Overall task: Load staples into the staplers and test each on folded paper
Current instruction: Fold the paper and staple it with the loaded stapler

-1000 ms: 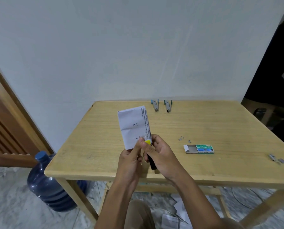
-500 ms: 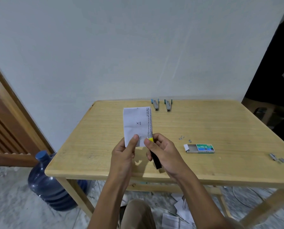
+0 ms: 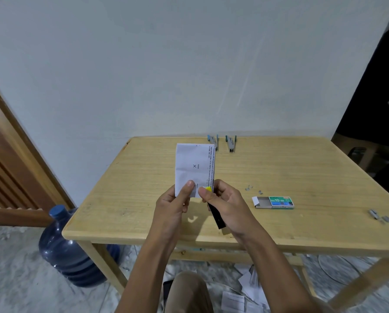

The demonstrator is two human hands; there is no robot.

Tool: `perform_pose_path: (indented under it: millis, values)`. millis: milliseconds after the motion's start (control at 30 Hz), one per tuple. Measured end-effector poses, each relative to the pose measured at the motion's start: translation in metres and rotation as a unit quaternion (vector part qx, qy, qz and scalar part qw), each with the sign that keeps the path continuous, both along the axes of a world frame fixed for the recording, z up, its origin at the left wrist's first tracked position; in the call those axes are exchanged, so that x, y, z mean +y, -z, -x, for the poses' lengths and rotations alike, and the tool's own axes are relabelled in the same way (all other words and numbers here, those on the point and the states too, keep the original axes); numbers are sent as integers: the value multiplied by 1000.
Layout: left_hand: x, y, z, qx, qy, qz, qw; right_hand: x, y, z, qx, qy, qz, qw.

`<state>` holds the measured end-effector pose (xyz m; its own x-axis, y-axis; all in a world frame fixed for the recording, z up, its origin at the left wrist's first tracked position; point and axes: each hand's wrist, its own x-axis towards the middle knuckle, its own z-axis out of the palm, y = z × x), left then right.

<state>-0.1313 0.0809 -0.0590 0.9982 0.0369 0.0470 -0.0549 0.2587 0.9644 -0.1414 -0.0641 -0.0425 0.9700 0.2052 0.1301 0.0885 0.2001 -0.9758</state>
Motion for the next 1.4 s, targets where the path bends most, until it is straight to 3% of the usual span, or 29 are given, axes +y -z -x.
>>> perform_pose_path:
  millis: [300,733,867,1000,1100,1400]
  values:
    - [-1,-5,-1,10,-1,26,1000,3,0,0,34,32,-39,998]
    - [-3,-7,2,14,13,21,1000,7,-1,3,24,80,-7,997]
    - [-5,-5,12,-6,47,-13,999,7,-3,5,48,77,-78,993]
    - [-11,-2,26,-55,82,-115,988,8,-3,4,80,46,-140,986]
    - [-17,-8,27,-68,40,-150,985,11,-1,5,92,25,-170,981]
    - [-26,-18,29,-72,-17,-119,990,14,-4,3,81,45,-178,980]
